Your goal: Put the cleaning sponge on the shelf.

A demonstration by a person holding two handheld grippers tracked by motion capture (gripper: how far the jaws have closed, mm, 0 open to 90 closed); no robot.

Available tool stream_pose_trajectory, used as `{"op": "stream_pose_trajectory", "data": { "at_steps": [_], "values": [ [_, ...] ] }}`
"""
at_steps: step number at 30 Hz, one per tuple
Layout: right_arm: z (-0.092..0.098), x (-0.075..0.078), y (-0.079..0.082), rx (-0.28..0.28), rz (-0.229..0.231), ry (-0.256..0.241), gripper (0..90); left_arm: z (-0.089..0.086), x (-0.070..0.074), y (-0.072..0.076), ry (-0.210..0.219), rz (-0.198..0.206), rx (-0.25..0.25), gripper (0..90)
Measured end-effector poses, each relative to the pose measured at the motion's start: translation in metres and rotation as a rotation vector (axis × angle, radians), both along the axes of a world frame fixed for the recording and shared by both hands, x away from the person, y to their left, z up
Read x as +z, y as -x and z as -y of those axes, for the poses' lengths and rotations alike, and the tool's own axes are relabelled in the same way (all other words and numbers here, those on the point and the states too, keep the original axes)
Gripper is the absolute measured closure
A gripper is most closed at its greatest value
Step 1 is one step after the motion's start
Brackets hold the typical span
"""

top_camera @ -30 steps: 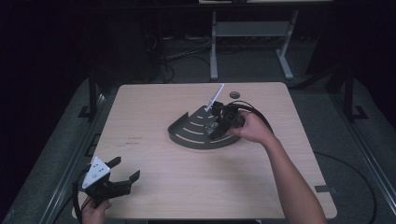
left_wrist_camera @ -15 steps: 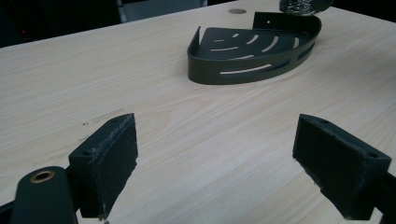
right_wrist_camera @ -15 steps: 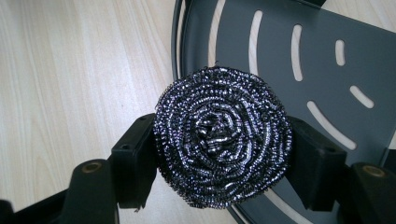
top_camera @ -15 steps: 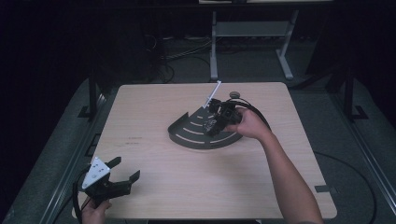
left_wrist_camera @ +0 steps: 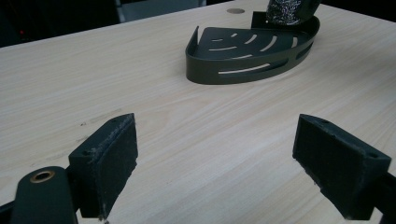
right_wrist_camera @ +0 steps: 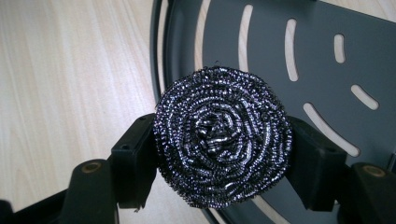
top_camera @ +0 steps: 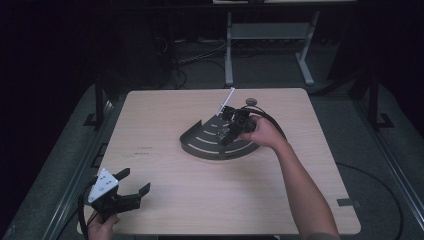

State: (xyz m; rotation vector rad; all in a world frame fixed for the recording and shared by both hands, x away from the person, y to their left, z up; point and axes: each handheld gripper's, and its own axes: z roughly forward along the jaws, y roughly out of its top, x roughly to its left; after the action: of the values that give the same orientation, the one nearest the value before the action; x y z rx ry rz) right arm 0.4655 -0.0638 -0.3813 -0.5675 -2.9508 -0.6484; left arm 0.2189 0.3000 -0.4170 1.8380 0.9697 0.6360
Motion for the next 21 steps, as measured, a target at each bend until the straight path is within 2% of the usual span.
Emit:
{"op": "stream_pose_trajectory", "data": {
  "at_steps": [10, 21],
  "values": [
    [-0.004, -0.012, -0.010, -0.023, -0.009, -0.008, 32.0, 0.001, 0.000, 0.000, 0.000, 0.000, -0.004, 13.2],
    [-0.012, -0.028, -0.018, -0.046, -0.014, 0.014, 32.0, 0.000, 0.000, 0.000, -0.001, 0.000, -0.003, 13.2]
  ]
}}
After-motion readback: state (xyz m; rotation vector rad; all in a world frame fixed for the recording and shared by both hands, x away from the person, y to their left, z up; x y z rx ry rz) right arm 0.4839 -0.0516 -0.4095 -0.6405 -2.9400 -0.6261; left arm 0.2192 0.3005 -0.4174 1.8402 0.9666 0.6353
